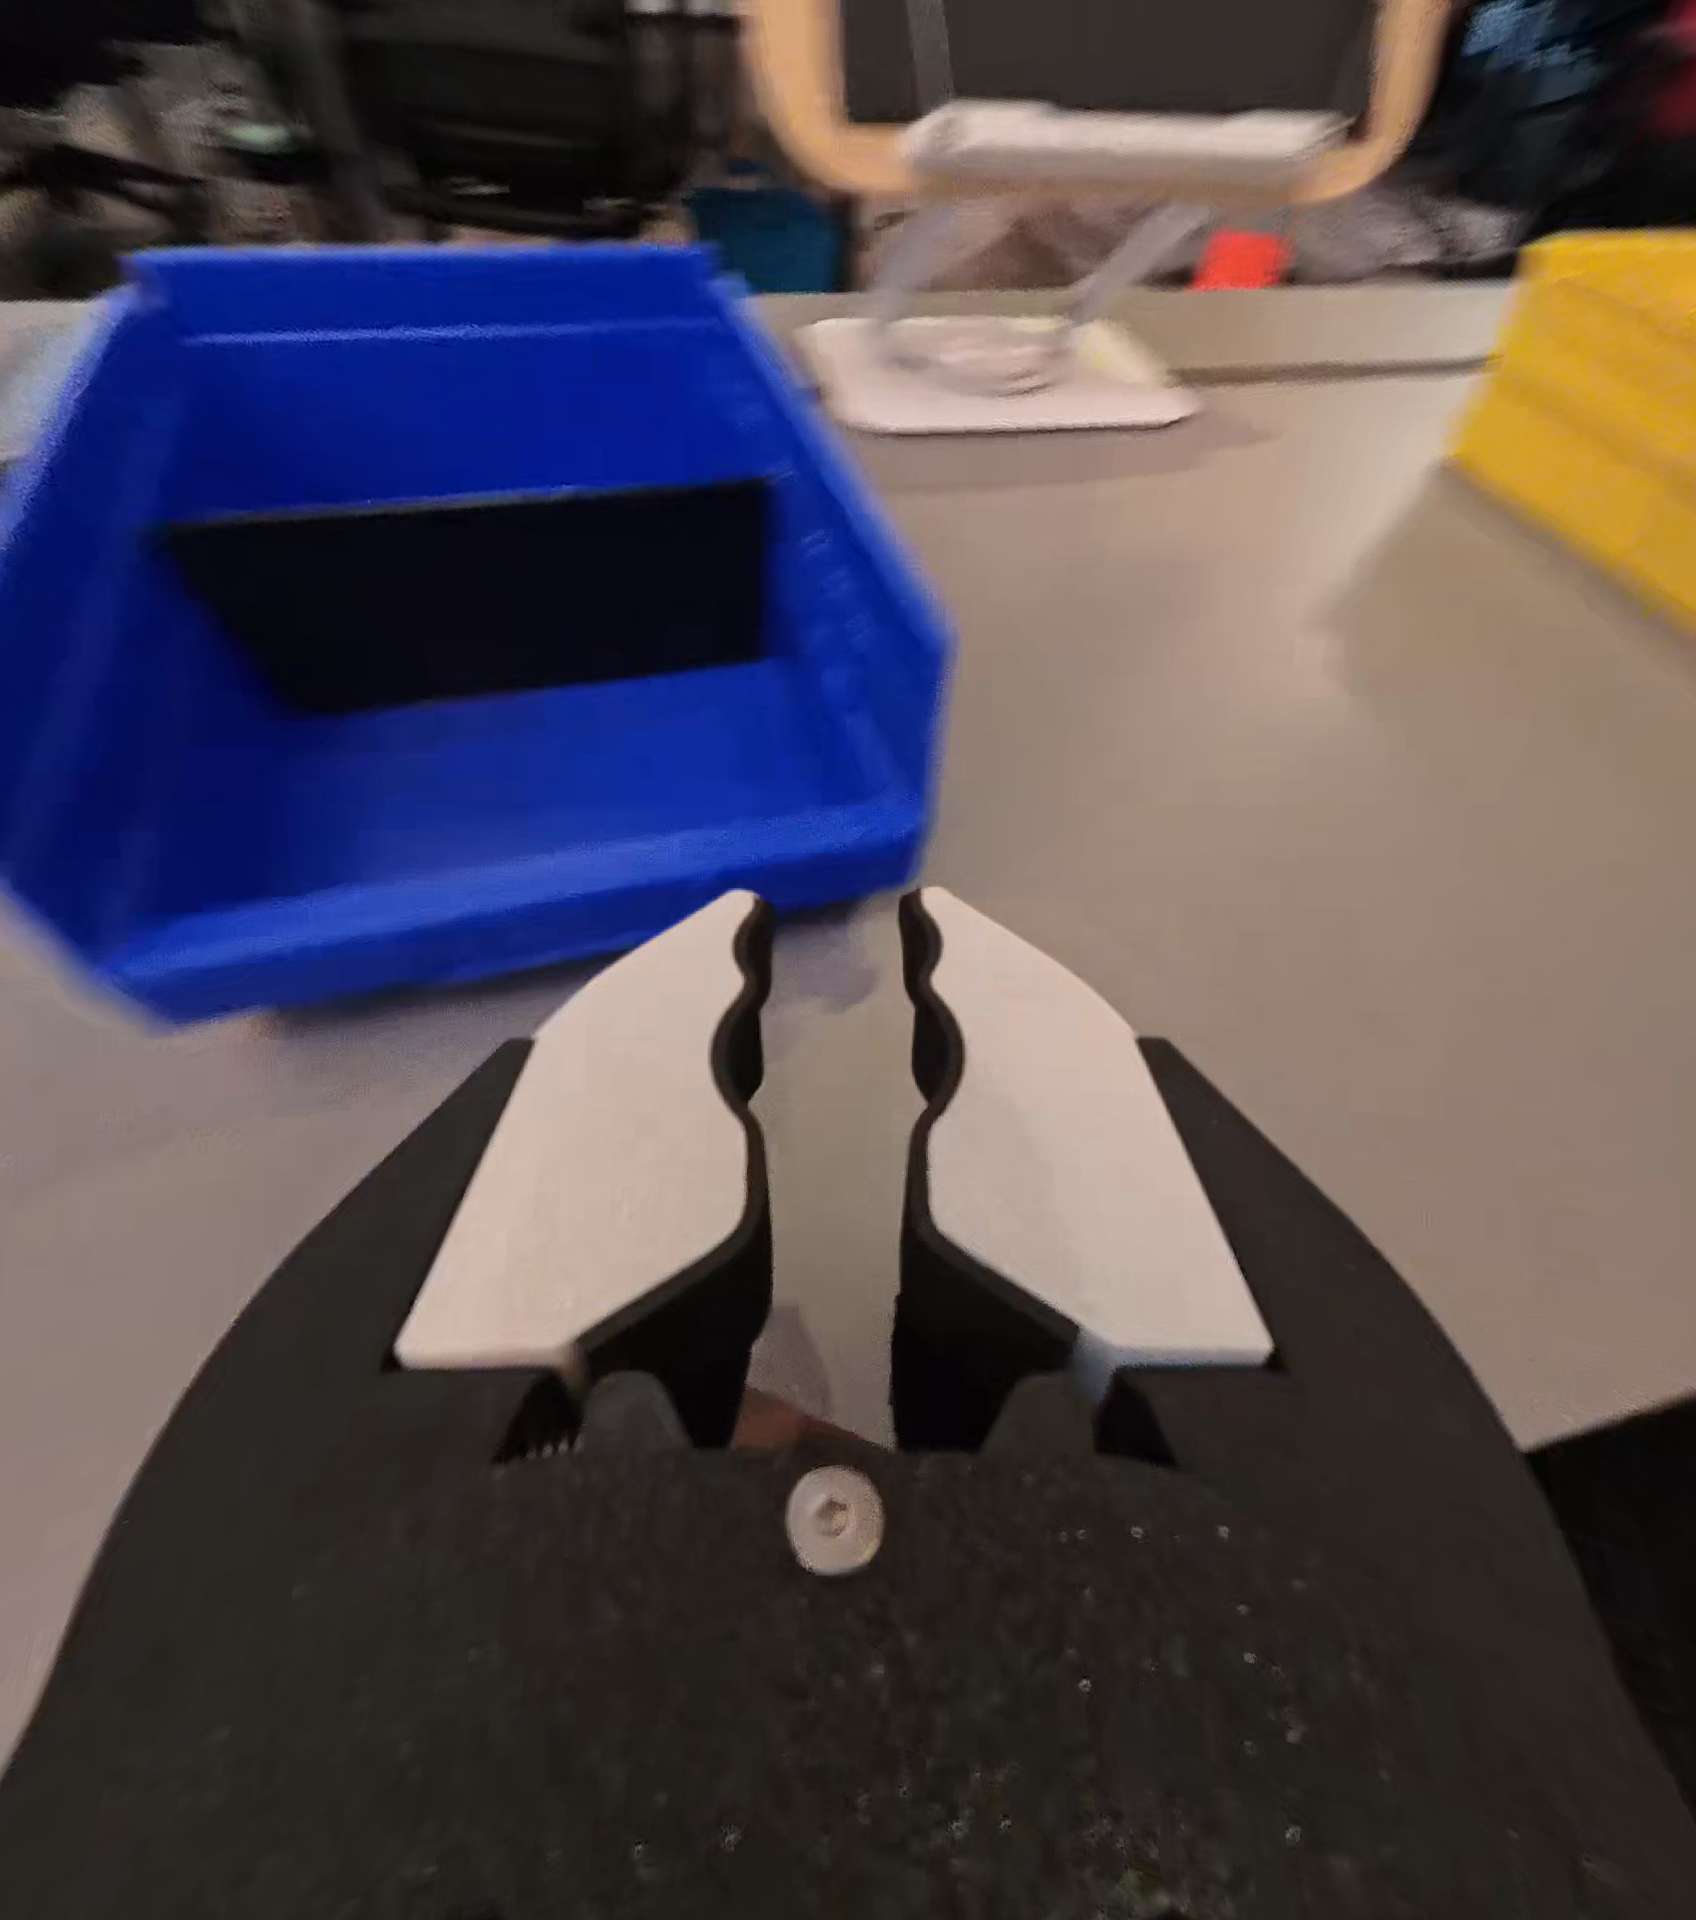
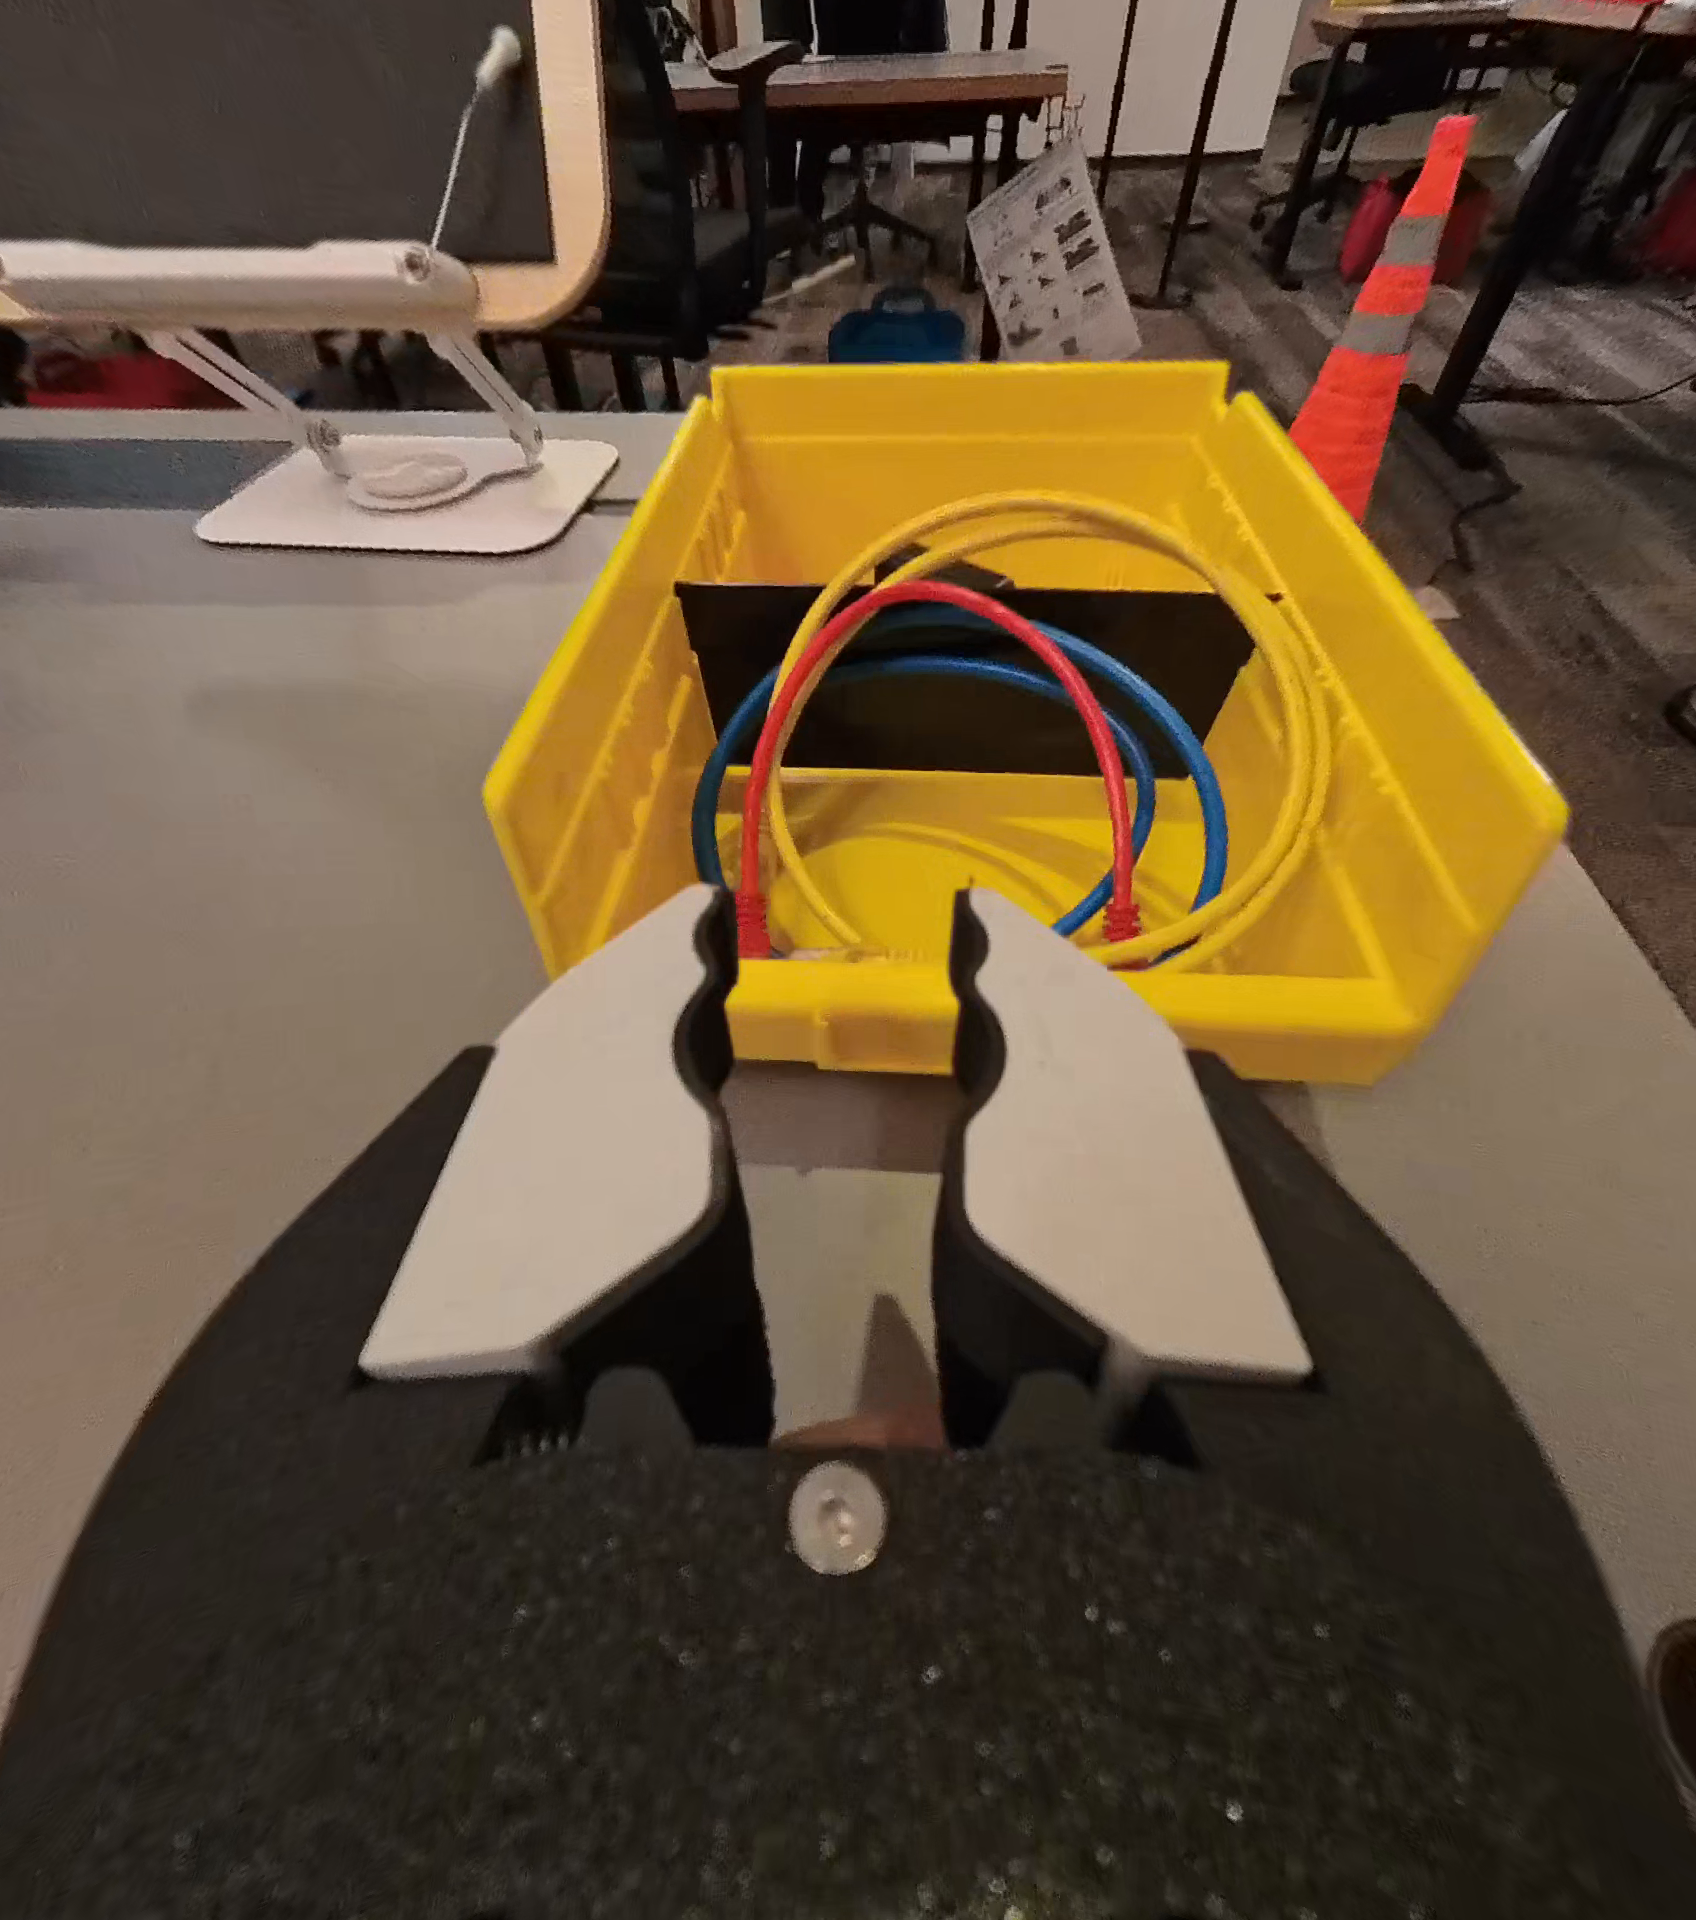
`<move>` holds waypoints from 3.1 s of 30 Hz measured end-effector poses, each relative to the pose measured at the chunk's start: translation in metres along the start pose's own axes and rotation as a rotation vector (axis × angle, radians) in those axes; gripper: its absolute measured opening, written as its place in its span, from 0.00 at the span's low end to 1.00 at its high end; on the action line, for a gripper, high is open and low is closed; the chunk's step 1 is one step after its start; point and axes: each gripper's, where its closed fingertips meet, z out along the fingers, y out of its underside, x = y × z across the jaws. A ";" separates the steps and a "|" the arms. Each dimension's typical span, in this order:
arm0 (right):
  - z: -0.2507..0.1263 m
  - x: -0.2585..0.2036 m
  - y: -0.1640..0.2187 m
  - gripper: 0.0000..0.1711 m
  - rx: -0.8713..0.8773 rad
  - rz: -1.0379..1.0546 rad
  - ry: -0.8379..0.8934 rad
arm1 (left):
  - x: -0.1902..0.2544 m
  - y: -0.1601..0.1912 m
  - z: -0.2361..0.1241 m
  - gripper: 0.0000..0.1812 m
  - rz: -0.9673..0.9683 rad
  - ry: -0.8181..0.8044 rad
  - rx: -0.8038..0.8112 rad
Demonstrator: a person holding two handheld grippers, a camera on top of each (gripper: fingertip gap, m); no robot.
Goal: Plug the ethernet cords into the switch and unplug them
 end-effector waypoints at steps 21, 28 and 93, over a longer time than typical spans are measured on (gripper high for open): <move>0.016 0.004 0.013 0.22 -0.019 0.025 -0.011 | -0.076 0.039 -0.015 0.13 -0.010 -0.206 -0.055; 0.014 0.008 0.016 0.22 -0.031 0.011 0.005 | -0.076 0.040 -0.011 0.13 -0.011 -0.198 -0.063; 0.084 -0.224 0.015 0.03 -0.143 -0.039 -0.053 | 0.082 -0.007 0.139 0.04 0.062 -0.003 -0.141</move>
